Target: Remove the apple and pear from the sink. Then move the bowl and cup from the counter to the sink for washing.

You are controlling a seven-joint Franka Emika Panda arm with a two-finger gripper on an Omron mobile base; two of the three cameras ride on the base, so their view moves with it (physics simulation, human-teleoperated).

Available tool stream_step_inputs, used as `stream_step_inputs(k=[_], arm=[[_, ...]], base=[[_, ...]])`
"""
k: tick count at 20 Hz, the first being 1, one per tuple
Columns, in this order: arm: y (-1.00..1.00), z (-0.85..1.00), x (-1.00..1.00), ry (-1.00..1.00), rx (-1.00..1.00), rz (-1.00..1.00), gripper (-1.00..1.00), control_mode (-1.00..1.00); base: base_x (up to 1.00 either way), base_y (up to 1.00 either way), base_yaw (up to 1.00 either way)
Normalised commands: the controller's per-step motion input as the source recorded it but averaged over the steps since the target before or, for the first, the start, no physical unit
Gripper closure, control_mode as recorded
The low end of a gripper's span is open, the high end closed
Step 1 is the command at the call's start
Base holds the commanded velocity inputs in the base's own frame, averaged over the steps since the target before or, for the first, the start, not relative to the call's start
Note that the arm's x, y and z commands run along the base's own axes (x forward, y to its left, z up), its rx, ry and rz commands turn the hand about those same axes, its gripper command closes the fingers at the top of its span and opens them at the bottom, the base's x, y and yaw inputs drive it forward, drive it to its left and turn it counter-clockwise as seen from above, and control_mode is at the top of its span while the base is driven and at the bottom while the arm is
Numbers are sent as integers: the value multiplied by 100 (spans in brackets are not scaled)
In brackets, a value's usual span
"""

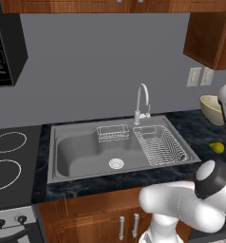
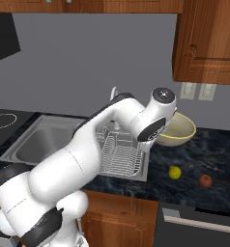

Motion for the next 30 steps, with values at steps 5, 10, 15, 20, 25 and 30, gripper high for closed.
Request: stream_step_inputs(k=[5, 10, 15, 20, 25, 30], arm=[[21, 4, -41, 0, -3, 19, 100, -100], [23, 0, -34, 0, -4, 22, 100, -100], [25, 0, -32, 0, -5, 23, 100, -100], [26, 0, -29, 0, -7, 23, 100, -100], [30, 0, -20, 0, -7, 23, 100, -100], [31, 1, -14, 1, -3, 24, 100, -100]], base=[[0, 0, 0], [0, 0, 0], [0, 0, 0], [0, 0, 0], [0, 0, 0], [0, 0, 0]])
